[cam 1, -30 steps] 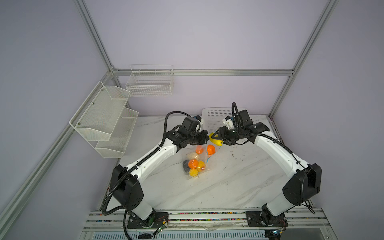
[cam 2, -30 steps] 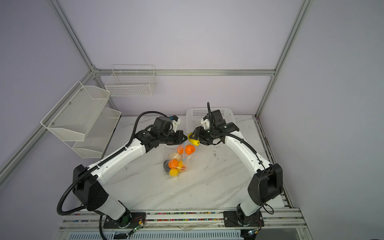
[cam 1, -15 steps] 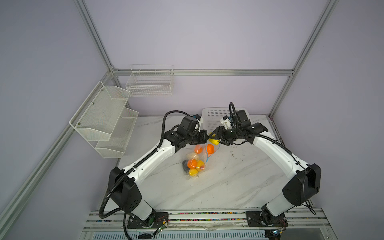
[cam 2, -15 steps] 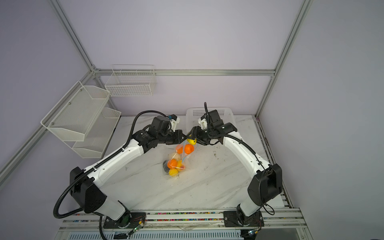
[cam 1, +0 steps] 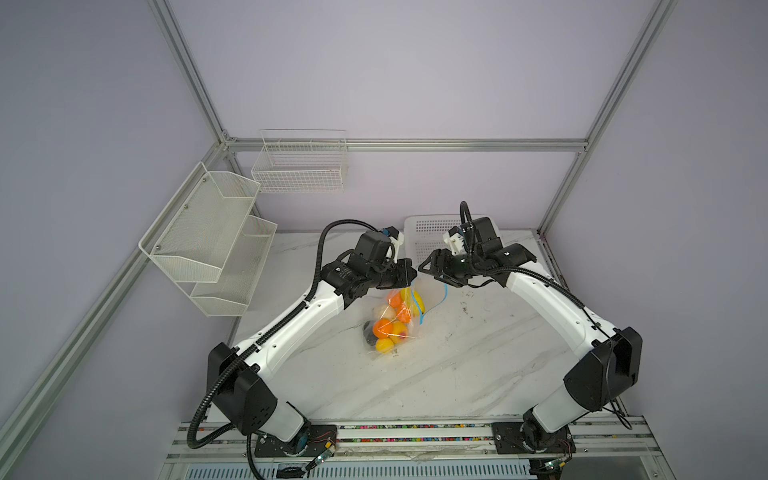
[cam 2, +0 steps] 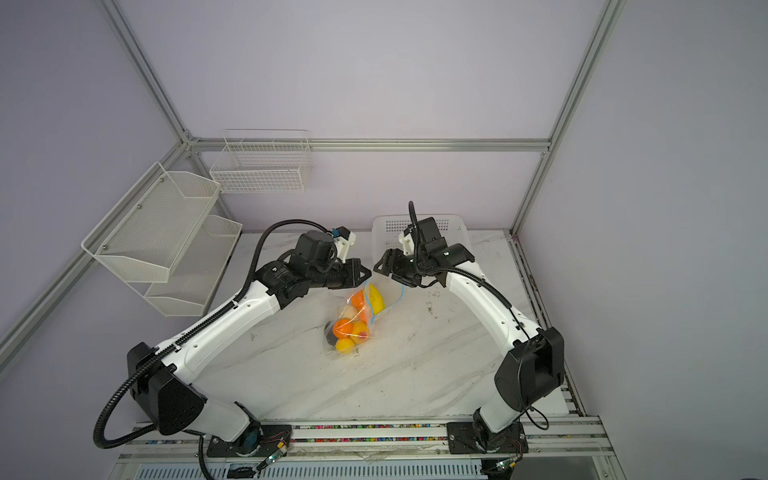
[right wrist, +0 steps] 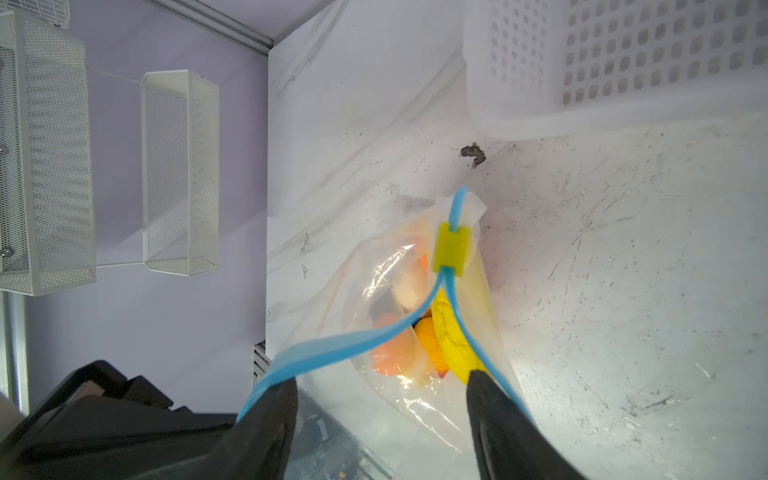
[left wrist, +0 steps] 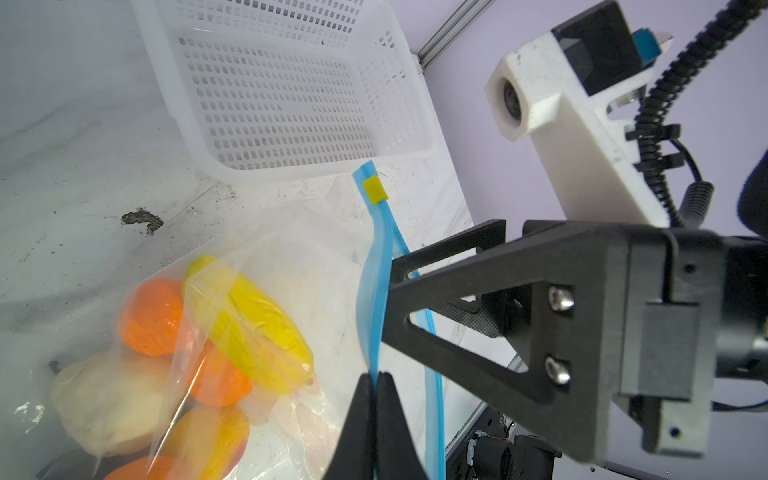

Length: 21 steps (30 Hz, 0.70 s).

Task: Place the food in the zip-top bag and seal the zipper
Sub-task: 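Lower the mango into the bag beside the left gripper and open the right gripper, then grasp the blue zipper lip farther from the left gripper with the right gripper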

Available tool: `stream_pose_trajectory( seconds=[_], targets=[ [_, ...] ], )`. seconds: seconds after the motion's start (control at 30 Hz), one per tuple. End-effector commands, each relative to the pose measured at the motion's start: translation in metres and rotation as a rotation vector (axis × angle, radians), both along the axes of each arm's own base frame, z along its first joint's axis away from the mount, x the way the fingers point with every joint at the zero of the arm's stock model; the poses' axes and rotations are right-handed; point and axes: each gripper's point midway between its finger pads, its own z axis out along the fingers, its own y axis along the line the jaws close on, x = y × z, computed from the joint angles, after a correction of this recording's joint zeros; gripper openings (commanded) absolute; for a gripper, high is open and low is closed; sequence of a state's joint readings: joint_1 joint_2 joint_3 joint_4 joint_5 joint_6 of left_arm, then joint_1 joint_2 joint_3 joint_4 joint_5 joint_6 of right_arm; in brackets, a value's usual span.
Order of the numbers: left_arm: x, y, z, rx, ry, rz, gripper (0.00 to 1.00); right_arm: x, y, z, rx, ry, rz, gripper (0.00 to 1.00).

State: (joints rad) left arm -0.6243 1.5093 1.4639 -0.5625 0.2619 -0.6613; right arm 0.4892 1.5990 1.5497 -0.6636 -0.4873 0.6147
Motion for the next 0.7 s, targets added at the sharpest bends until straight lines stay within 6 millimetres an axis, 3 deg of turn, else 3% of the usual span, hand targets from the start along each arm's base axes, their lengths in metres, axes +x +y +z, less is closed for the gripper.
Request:
stream_pose_trajectory(
  seconds=[0.0, 0.23, 0.4, 0.53, 0.67],
  targets=[
    [0.0, -0.002, 0.021, -0.029, -0.057, -0.016, 0.0, 0.009, -0.002, 0.012, -0.034, -0.061, -0.01, 0.69],
    [0.003, 0.002, 0.009, -0.01, -0.037, 0.003, 0.0, 0.013, -0.017, 0.041, -0.089, -0.173, -0.045, 0.76],
    [0.005, 0.002, 0.008, -0.005, -0.028, 0.001, 0.0, 0.011, -0.036, 0.051, -0.168, -0.222, -0.083, 0.76],
    [0.005, 0.003, 0.01, -0.002, -0.03, 0.003, 0.0, -0.003, -0.054, 0.032, -0.224, -0.205, -0.116, 0.73],
    [0.004, 0.004, 0.008, 0.001, -0.024, 0.003, 0.0, -0.022, -0.048, 0.006, -0.196, -0.113, -0.063, 0.7]
  ],
)
